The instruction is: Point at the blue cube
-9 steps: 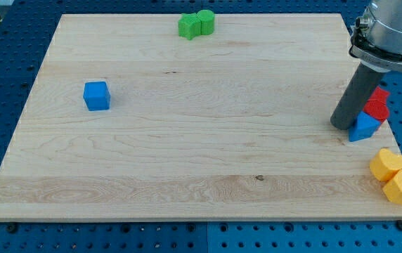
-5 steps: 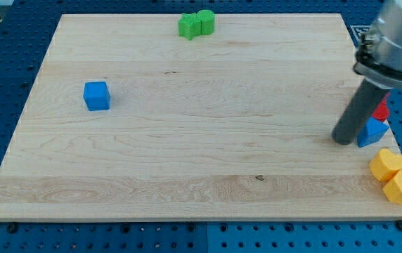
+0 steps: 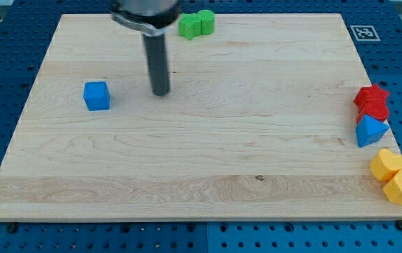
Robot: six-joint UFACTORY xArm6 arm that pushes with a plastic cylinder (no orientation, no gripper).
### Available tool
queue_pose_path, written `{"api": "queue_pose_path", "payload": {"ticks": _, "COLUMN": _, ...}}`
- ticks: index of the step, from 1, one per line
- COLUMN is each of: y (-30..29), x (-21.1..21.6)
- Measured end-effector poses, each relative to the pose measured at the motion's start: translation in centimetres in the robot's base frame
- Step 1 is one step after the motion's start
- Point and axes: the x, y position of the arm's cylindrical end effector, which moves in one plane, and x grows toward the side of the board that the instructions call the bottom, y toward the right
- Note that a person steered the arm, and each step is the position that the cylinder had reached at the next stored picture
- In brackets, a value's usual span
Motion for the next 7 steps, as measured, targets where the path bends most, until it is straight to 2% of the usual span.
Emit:
{"api": "queue_pose_path", "payload": {"ticks": 2, "y": -10.6, "x": -1.0}}
{"api": "queue_pose_path", "payload": {"ticks": 3, "y": -12.0, "x": -1.0}}
{"api": "queue_pose_path", "payload": {"ticks": 5, "y": -6.8, "x": -1.0}}
{"api": "queue_pose_path", "payload": {"ticks": 6, "y": -6.1, "x": -0.9}}
{"api": "queue_pose_path", "payload": {"ticks": 7, "y": -9.6, "x": -0.9}}
